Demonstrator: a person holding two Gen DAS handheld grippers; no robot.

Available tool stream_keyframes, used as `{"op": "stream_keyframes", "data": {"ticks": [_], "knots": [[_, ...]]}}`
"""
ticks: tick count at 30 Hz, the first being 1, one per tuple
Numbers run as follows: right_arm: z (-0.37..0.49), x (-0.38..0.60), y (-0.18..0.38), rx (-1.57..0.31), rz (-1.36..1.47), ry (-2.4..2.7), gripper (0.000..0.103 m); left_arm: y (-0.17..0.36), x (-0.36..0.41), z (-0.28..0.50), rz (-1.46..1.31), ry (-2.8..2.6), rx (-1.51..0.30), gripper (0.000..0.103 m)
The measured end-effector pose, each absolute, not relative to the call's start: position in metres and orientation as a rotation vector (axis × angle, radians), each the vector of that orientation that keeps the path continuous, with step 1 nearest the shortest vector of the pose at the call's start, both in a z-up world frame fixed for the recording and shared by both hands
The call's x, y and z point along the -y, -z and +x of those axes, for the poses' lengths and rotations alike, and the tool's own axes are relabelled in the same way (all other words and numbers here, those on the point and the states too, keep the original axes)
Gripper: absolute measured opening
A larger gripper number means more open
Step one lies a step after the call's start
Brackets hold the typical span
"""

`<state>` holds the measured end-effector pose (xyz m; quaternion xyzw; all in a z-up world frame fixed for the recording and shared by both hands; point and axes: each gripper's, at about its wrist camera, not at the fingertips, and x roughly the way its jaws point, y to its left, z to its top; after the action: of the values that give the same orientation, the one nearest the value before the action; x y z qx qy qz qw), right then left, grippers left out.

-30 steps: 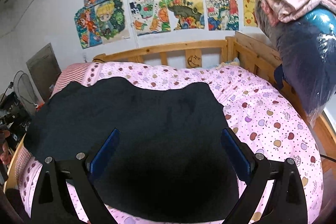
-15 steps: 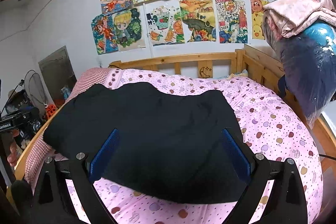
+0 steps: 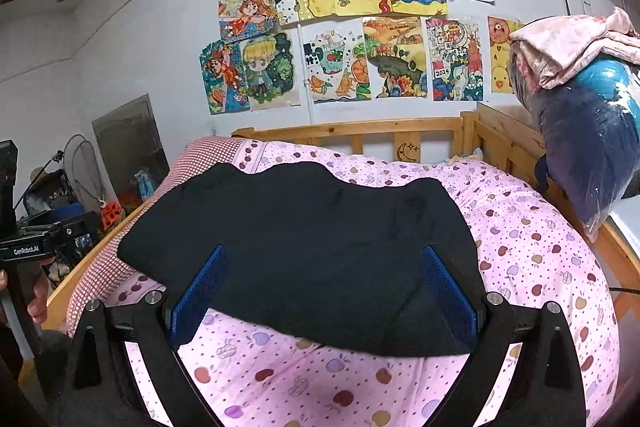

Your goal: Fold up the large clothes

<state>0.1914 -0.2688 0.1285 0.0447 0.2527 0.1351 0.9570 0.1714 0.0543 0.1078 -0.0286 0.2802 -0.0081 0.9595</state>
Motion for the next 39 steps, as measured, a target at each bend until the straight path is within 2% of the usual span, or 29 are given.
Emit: {"op": "stream_keyframes", "data": {"ticks": [14, 29, 39], "knots": [[0.147, 0.257, -0.125, -0.492, 0.095, -0.271, 0.095, -0.104, -0.037, 0.129, -0.007, 0.031, -0.524, 0.103], [0.108, 0.235, -0.105, -0.475, 0.041, -0.258, 0.096, -0.072, -0.041, 0.088, -0.055, 0.001, -0.518, 0.103], [0.093, 0.223, -0.093, -0.450, 0.031, -0.248, 0.096, -0.060, -0.034, 0.072, 0.006, -0.033, -0.480, 0.103]]}}
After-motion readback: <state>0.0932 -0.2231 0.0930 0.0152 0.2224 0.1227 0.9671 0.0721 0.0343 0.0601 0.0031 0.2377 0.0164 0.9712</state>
